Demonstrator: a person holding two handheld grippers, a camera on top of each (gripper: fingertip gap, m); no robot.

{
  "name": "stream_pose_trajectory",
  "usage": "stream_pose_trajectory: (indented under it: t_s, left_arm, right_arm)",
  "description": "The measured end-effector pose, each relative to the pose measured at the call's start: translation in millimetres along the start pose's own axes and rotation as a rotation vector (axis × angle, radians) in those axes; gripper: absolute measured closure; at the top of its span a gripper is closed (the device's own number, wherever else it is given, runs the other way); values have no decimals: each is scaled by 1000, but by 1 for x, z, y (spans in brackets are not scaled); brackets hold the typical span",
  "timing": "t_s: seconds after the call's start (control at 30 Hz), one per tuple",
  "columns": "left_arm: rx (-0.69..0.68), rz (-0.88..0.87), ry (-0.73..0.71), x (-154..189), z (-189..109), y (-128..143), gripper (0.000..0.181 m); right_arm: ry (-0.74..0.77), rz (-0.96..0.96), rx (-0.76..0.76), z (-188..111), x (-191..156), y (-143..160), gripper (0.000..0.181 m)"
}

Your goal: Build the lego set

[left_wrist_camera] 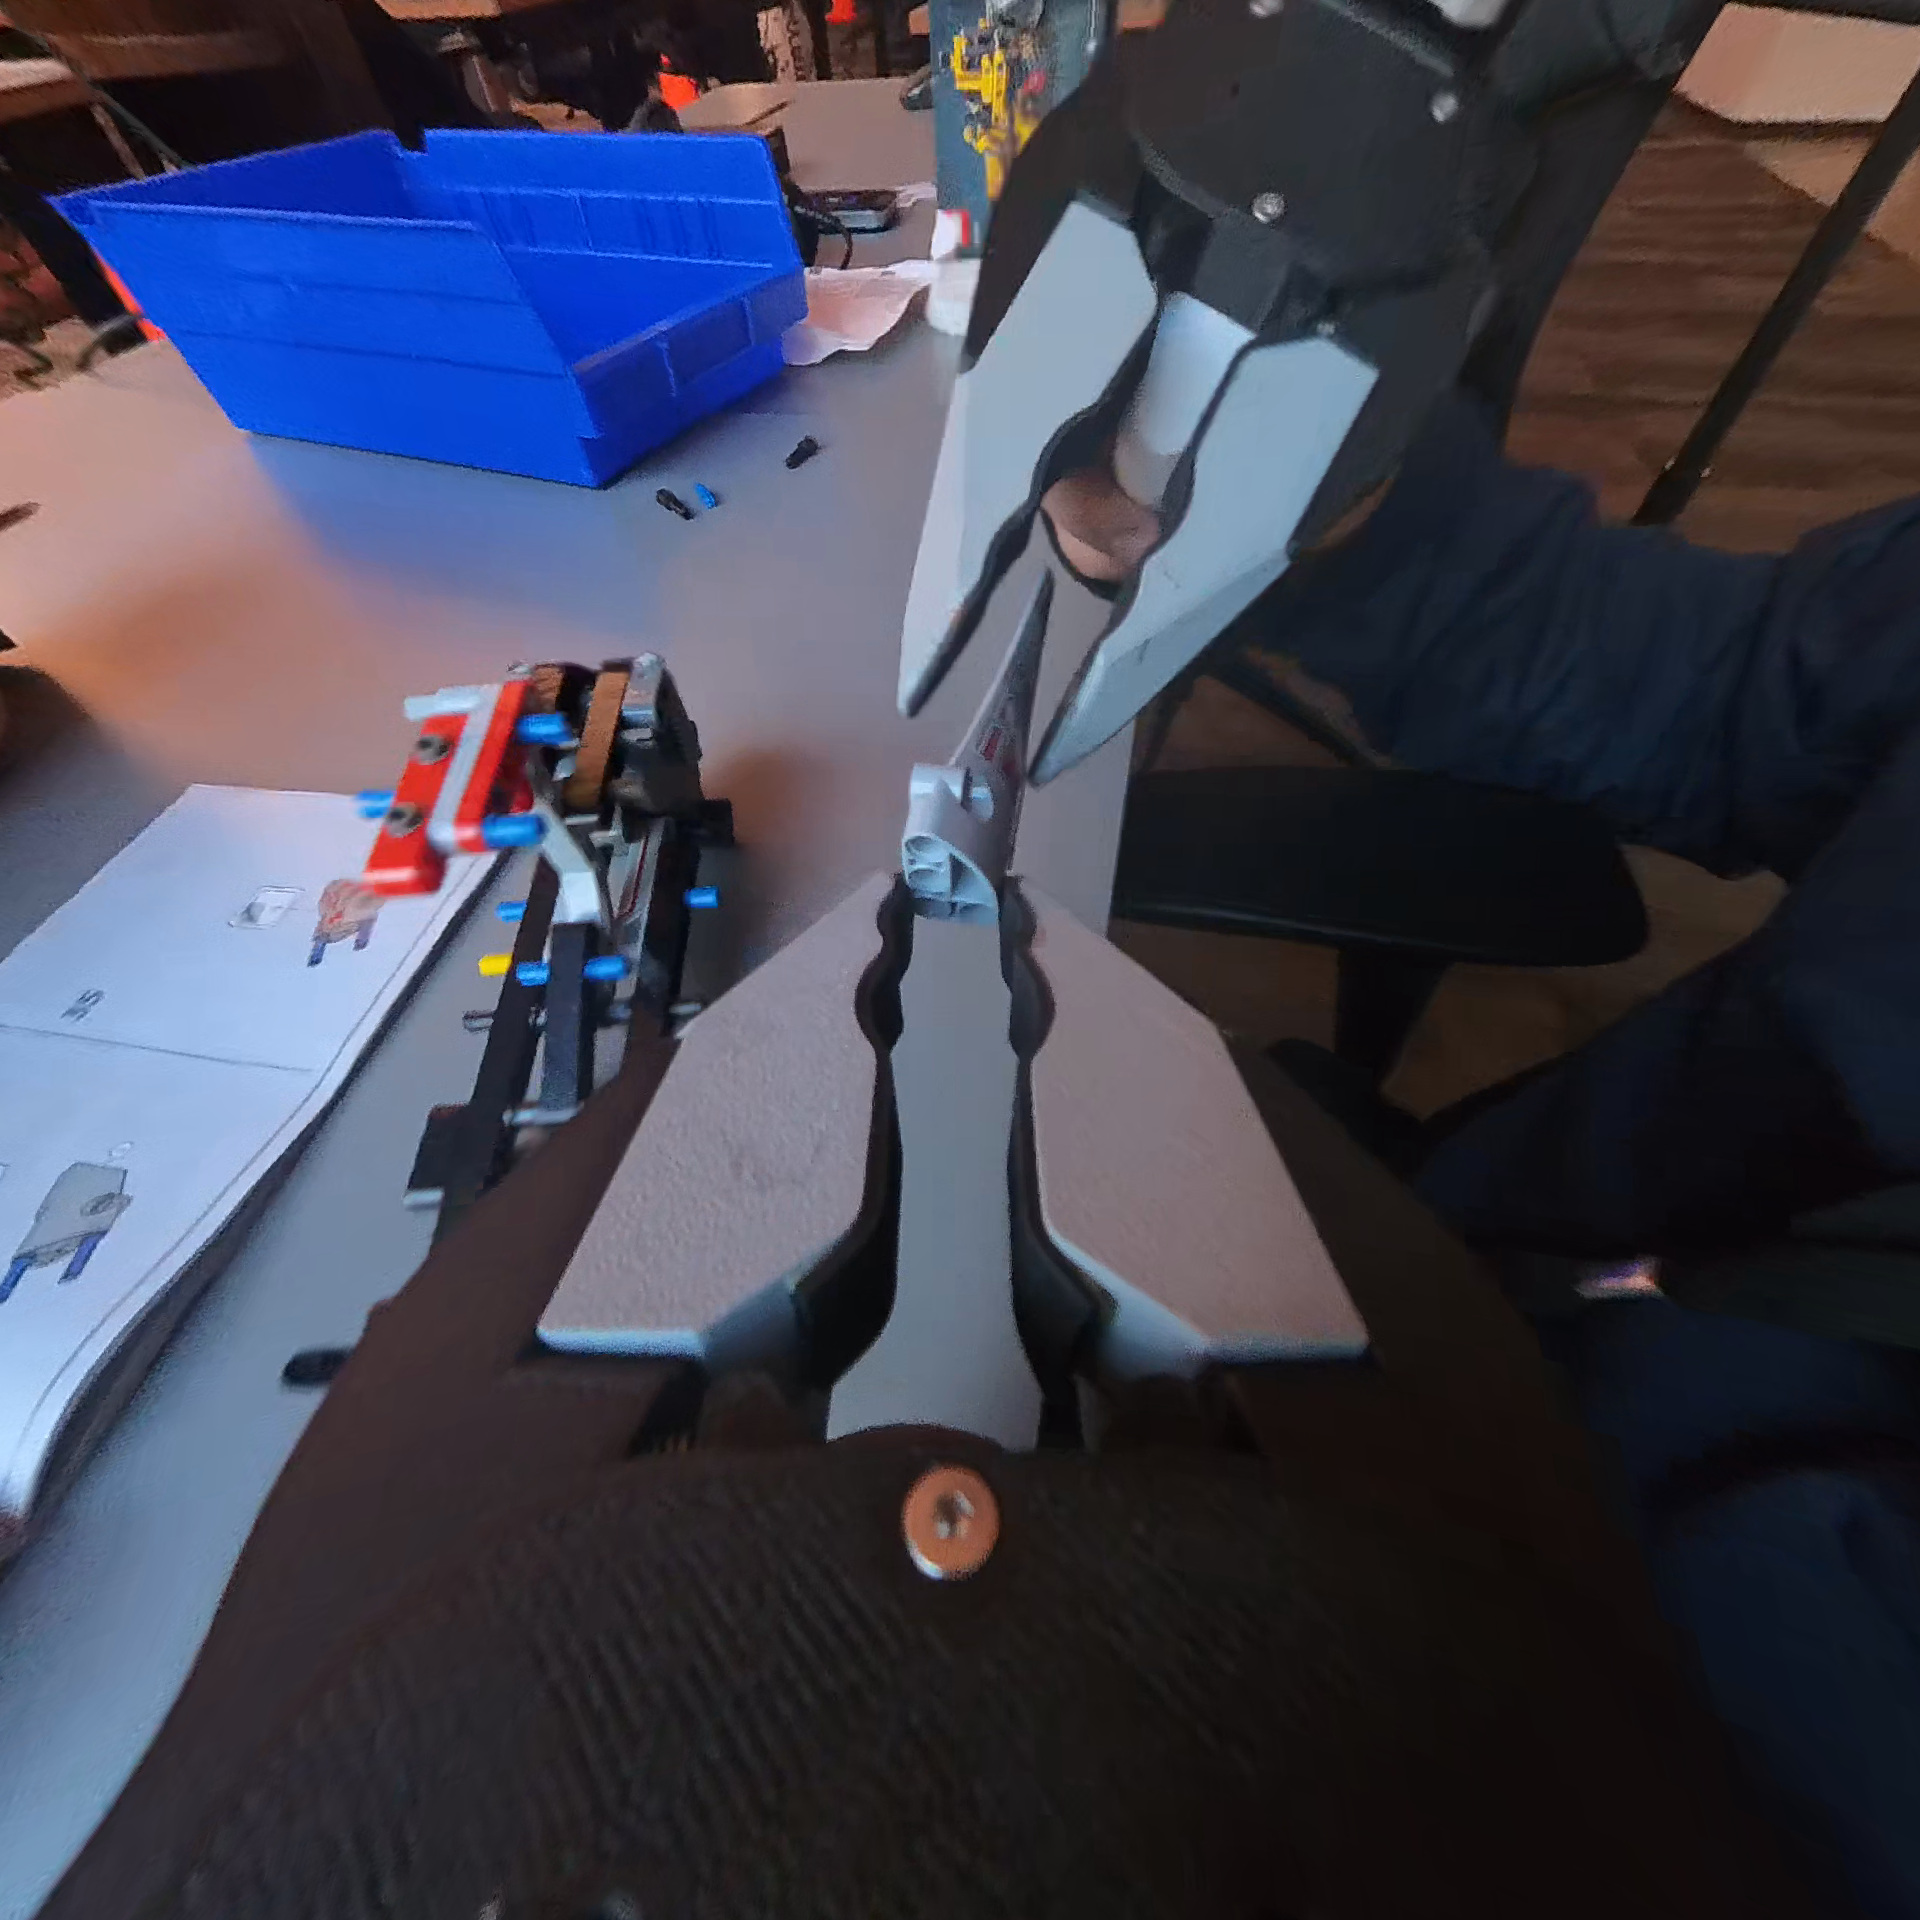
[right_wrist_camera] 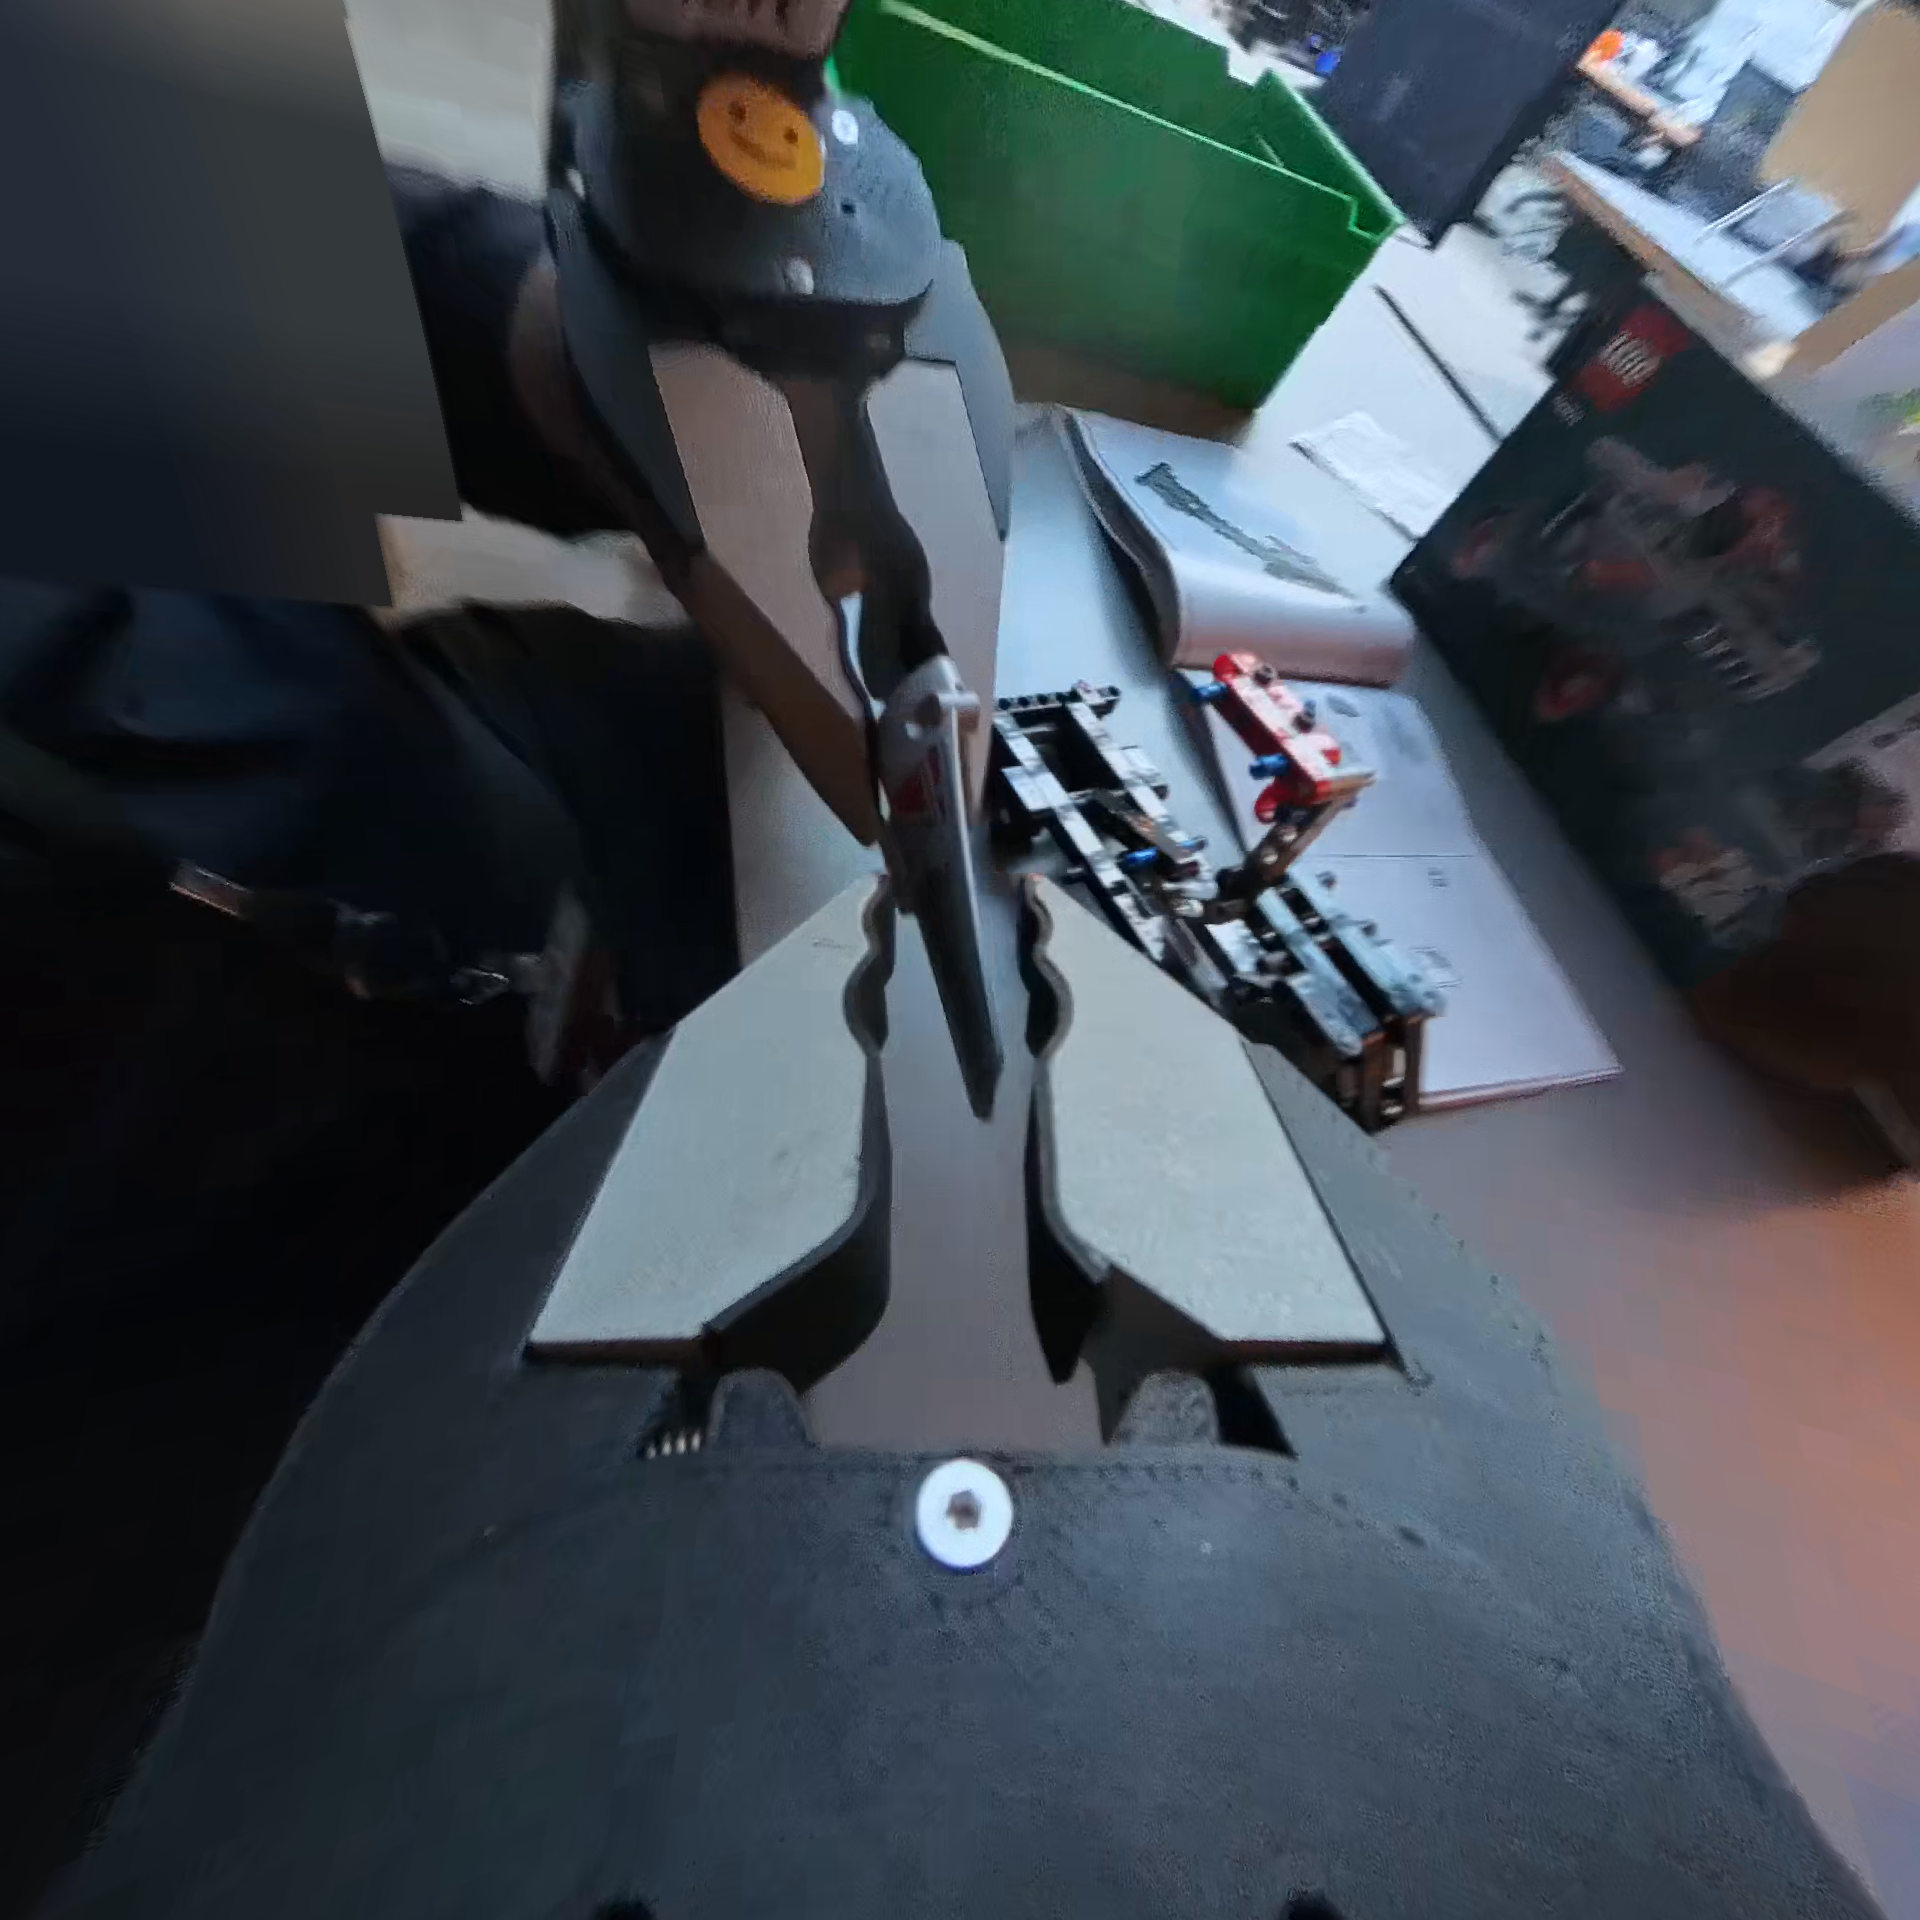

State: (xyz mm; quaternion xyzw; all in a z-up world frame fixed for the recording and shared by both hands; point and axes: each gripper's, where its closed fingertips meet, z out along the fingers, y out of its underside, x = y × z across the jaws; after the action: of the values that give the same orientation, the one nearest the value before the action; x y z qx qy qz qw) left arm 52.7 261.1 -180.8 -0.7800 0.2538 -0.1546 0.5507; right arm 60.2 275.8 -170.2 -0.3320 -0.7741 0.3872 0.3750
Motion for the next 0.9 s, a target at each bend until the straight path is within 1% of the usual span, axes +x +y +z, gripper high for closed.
stream_pose_trajectory:
  t_s: [0.07,0.1,0.13,0.2,0.27,0.33,0.4,0.47,0.57,0.63,0.67,0.73,0.87,0.9]
  left_arm:
    - [11,13,-23,-7,-23,4,167]
    - [29,22,-32,-11,-37,5,167]
    - [52,29,-34,-14,-51,6,167]
    - [106,59,-12,-15,-78,8,167]
    - [124,98,-50,-28,-99,16,167]
    - [133,128,-94,-42,-114,23,168]
    - [179,155,-123,-52,-128,21,168]
    - [175,178,-125,-59,-135,24,168]
    - [211,239,-170,-72,-144,23,168]
    - [270,219,-167,-77,-150,18,168]
    - [298,199,-164,-79,-153,15,168]
    - [304,156,-180,-87,-158,16,168]
    - [268,173,-317,-104,-165,21,168]
    - [256,186,-328,-105,-165,23,168]
  right_arm:
    - [88,-97,-31,0,3,-2,157]
    - [107,-123,-24,-1,2,-3,157]
    - [121,-130,-11,-1,3,-4,161]
    - [161,-111,19,-5,12,1,162]
    - [229,-68,54,-13,31,12,161]
    - [293,2,79,-24,53,26,153]
    - [363,63,76,-36,76,45,150]
    - [404,114,64,-45,93,55,141]
    - [504,138,59,-56,117,64,144]
    - [555,145,72,-58,131,66,151]
    - [575,151,82,-58,138,66,153]
    - [585,183,88,-55,149,69,154]
    - [590,253,0,-44,166,88,153]
    - [598,258,-9,-43,170,89,154]
